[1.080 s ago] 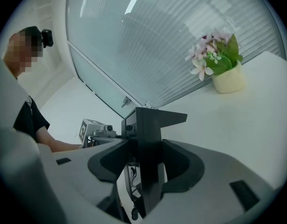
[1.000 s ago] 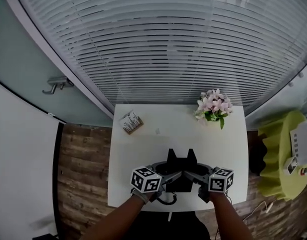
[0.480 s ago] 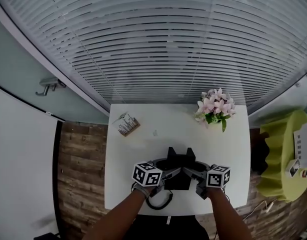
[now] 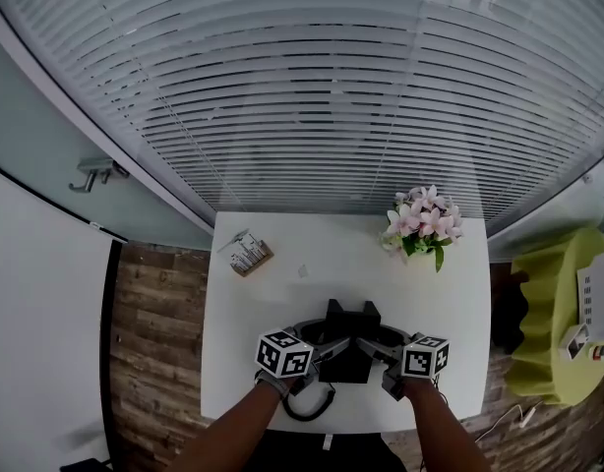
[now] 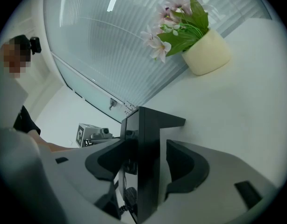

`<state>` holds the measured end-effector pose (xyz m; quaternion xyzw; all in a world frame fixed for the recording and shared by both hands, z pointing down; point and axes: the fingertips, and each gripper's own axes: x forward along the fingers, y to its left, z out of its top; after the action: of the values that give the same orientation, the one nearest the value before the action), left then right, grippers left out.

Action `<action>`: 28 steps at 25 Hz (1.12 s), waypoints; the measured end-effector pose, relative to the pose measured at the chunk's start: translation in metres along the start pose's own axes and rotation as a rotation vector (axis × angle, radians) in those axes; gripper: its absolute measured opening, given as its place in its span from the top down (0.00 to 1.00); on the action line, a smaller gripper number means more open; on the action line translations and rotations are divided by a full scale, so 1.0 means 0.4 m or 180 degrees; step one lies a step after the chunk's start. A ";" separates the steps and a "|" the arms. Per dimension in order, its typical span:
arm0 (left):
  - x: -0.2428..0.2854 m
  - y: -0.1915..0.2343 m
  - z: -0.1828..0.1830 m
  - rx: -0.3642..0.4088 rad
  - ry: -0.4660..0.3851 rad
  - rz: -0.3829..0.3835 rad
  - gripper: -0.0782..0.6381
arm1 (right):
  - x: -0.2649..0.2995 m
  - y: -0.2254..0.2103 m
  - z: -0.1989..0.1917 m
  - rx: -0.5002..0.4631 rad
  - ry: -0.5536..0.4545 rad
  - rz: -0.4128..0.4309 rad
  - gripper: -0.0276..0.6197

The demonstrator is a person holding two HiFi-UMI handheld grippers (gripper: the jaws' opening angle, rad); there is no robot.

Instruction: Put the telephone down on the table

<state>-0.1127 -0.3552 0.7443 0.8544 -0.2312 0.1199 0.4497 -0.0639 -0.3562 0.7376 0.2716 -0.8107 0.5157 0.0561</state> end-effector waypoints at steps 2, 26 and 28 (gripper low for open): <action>-0.038 0.017 0.013 0.0046 -0.0101 0.0211 0.50 | -0.041 -0.012 0.017 -0.0172 -0.0072 -0.0195 0.54; -0.388 -0.570 0.325 0.2100 -0.1563 0.0439 0.88 | -0.265 0.695 0.234 -0.2665 -0.1081 0.0125 0.92; -0.389 -0.569 0.314 0.2075 -0.1557 0.0452 0.88 | -0.262 0.702 0.227 -0.2684 -0.1065 0.0141 0.92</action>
<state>-0.1334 -0.3028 0.4466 0.9373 -0.3396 0.0109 0.0780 -0.0980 -0.3046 0.4304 0.2872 -0.9534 0.0905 0.0190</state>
